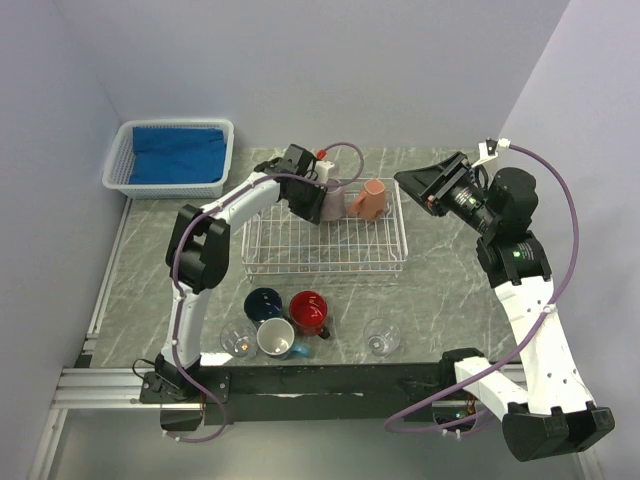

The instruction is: Load the cups into the dish rack

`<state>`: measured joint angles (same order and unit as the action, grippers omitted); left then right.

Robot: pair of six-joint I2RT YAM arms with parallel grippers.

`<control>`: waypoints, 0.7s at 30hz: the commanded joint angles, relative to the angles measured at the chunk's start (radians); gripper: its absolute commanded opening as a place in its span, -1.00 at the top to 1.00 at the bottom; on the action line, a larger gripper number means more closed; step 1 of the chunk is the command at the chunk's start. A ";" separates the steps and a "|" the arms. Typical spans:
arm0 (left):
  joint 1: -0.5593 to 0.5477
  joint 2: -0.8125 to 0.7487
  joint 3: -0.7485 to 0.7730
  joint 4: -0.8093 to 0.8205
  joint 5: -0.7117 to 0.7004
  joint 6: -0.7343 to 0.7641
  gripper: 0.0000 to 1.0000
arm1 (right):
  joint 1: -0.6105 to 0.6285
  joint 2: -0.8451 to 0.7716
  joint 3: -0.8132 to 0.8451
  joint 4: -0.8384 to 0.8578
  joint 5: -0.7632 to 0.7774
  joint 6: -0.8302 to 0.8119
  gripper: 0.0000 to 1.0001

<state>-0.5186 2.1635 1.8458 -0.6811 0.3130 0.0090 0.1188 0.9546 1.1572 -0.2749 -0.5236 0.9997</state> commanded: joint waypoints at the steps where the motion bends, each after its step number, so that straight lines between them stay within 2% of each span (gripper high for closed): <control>1: -0.017 -0.010 0.070 0.078 -0.006 0.029 0.98 | -0.013 -0.017 0.024 0.013 -0.026 -0.018 0.08; 9: -0.041 0.036 0.118 0.087 -0.006 0.020 0.98 | -0.016 -0.025 0.010 0.002 -0.033 -0.022 0.13; 21: -0.080 0.055 0.110 0.103 0.003 0.012 0.98 | -0.038 -0.034 -0.013 -0.020 -0.049 -0.039 0.17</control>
<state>-0.5900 2.2246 1.9091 -0.6277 0.2905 0.0154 0.0948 0.9455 1.1545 -0.3035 -0.5453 0.9783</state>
